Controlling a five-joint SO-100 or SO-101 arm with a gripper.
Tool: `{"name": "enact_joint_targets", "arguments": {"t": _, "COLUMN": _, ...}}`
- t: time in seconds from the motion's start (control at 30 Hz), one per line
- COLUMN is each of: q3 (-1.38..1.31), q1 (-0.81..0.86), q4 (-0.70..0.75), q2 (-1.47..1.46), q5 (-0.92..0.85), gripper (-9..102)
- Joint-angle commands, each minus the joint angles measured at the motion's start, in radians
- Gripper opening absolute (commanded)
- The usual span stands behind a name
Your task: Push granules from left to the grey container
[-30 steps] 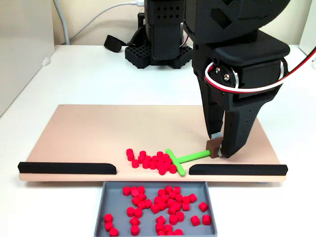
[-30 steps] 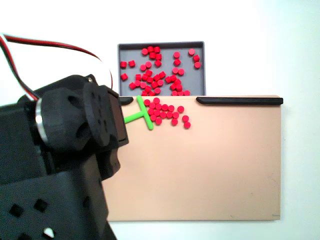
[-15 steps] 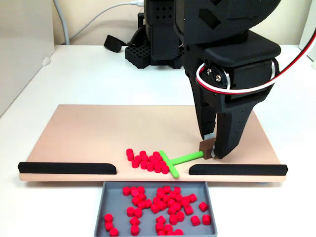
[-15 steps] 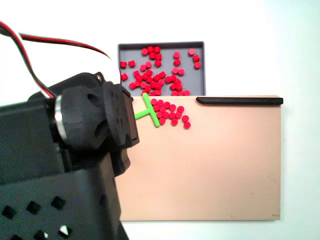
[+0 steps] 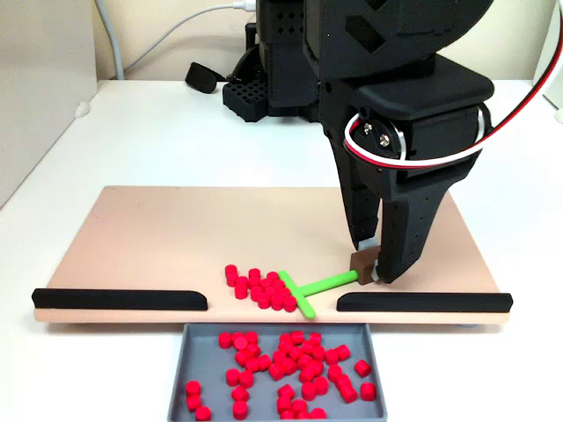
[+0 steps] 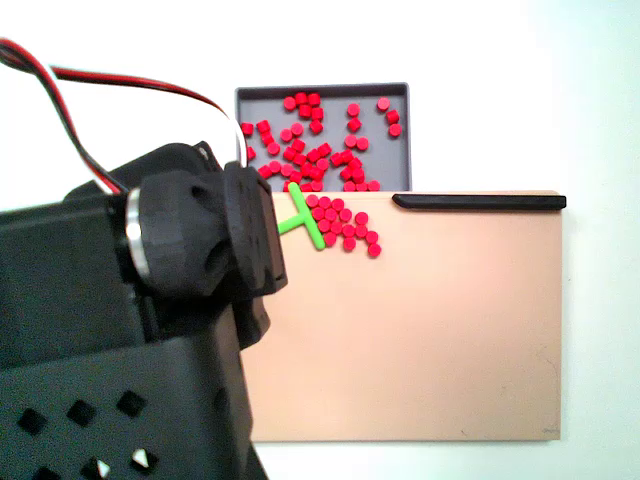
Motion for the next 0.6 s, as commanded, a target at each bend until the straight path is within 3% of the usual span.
{"name": "enact_joint_targets", "arguments": {"t": 0.0, "q3": -0.009, "q1": 0.011, "q4": -0.006, "q2": 0.006, "q5": -0.002, "gripper": 0}}
{"name": "enact_joint_targets", "arguments": {"t": 0.57, "q3": -0.002, "q1": -0.077, "q4": 0.008, "q2": 0.127, "q5": 0.069, "gripper": 0}}
